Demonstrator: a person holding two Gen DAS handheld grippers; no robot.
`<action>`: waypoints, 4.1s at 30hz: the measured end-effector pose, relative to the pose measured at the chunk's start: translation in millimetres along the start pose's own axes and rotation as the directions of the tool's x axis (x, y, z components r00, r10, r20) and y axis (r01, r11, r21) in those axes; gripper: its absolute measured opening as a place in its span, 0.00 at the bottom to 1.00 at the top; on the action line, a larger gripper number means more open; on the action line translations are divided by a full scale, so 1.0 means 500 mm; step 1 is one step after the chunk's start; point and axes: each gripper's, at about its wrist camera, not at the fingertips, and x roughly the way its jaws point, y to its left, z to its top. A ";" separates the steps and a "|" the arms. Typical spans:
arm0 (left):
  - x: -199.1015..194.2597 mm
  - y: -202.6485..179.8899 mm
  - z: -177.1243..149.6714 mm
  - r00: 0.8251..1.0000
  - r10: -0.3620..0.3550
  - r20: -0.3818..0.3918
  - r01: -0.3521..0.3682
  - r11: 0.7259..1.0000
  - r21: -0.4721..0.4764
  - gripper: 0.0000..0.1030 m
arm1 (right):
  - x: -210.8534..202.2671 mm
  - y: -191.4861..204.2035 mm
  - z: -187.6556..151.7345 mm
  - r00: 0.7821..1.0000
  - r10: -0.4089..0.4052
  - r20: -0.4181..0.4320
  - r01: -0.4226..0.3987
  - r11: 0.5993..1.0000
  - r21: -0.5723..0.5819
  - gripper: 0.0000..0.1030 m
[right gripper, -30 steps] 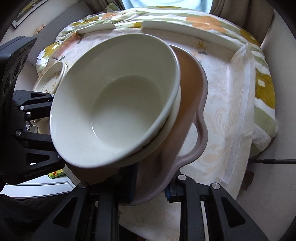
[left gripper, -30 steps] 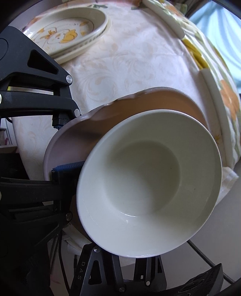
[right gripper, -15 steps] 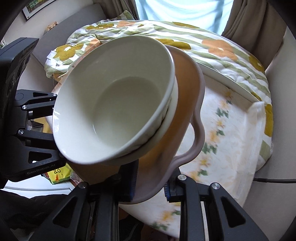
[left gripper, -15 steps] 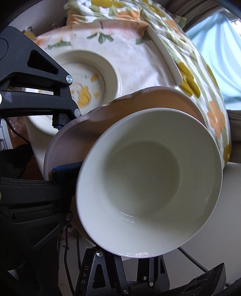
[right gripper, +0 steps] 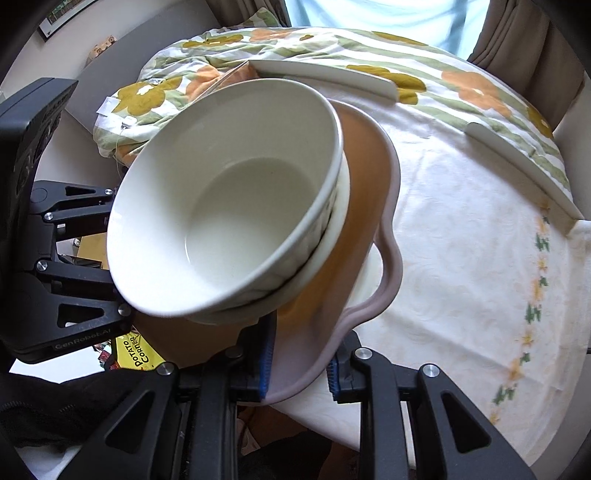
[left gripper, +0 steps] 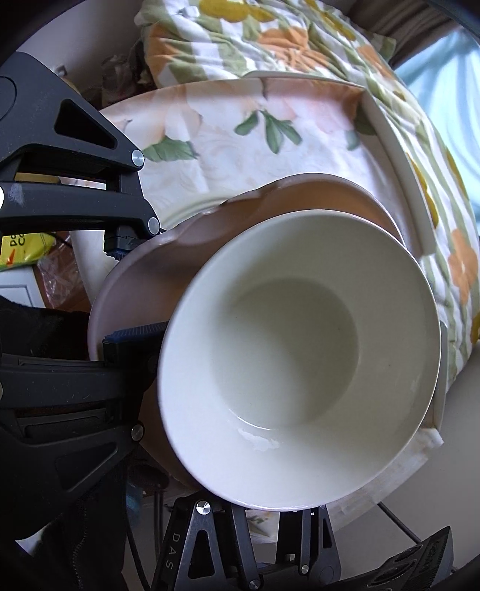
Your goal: Organize plates and bowls
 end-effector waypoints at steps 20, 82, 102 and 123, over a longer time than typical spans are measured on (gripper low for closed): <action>0.070 0.046 0.005 0.999 -0.036 -0.007 0.036 0.999 0.020 0.24 | 0.048 0.012 -0.011 0.999 -0.037 0.003 0.037 0.998 0.051 0.21; -0.403 -0.088 -0.109 0.881 0.218 0.419 -0.109 0.957 -0.269 0.89 | -0.395 0.073 -0.160 0.895 -0.244 0.374 0.152 0.954 0.259 0.82; -0.583 -0.181 -0.238 0.633 0.362 0.684 -0.185 0.929 -0.321 1.00 | -0.567 0.130 -0.303 0.655 -0.473 0.590 0.241 0.870 0.429 0.90; -0.604 -0.206 -0.254 0.597 0.378 0.708 -0.214 0.925 -0.314 1.00 | -0.569 0.158 -0.311 0.640 -0.464 0.612 0.233 0.877 0.420 0.90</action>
